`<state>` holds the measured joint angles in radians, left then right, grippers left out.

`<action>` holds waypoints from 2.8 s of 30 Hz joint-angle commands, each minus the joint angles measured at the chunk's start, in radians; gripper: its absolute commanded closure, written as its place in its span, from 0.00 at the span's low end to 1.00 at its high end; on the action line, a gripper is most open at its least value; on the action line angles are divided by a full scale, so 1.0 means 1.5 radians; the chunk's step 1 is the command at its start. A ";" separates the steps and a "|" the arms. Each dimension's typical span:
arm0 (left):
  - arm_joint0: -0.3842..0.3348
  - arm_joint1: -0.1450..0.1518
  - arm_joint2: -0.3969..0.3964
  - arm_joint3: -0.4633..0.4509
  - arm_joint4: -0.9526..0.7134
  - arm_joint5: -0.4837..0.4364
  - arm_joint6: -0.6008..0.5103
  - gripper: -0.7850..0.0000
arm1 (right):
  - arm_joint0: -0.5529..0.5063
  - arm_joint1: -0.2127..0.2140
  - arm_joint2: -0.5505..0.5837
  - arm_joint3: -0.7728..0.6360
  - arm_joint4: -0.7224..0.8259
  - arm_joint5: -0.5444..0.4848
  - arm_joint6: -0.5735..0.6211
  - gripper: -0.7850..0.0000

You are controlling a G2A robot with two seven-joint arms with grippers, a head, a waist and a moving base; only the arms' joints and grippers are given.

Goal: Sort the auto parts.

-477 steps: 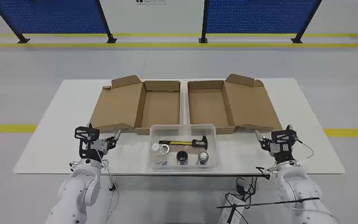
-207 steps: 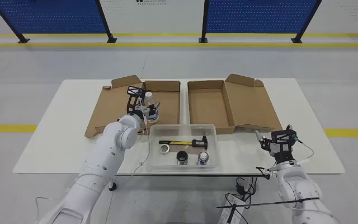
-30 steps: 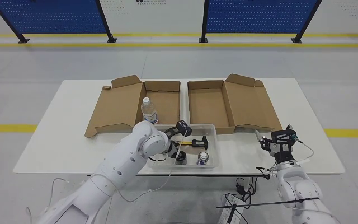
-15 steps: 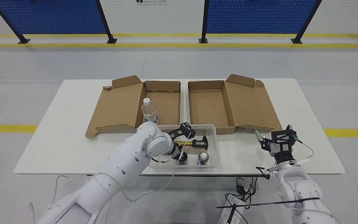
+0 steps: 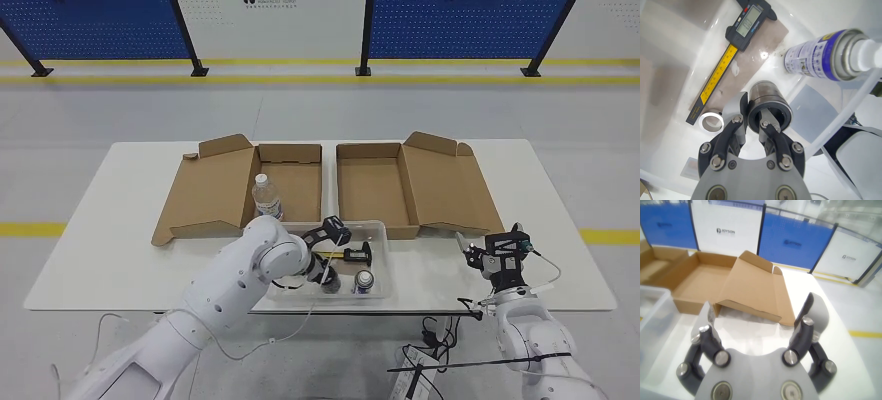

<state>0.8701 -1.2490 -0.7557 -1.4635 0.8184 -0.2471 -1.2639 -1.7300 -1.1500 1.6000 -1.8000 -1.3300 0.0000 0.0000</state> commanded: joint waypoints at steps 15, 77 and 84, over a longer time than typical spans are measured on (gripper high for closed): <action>0.058 0.032 -0.101 -0.153 -0.046 0.000 -0.032 1.00 | 0.000 0.000 0.000 0.000 0.000 0.000 0.000 0.00; 0.101 0.106 -0.248 -0.326 -0.232 0.019 0.017 1.00 | 0.000 0.000 0.000 0.000 0.000 0.000 0.000 0.00; 0.038 0.099 -0.219 -0.258 -0.163 0.046 0.072 1.00 | 0.000 0.000 0.000 0.000 0.000 0.000 0.000 0.00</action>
<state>0.9396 -1.0987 -1.0945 -1.8605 0.5210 -0.1906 -1.1657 -1.7300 -1.1500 1.6000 -1.8000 -1.3300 0.0000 0.0000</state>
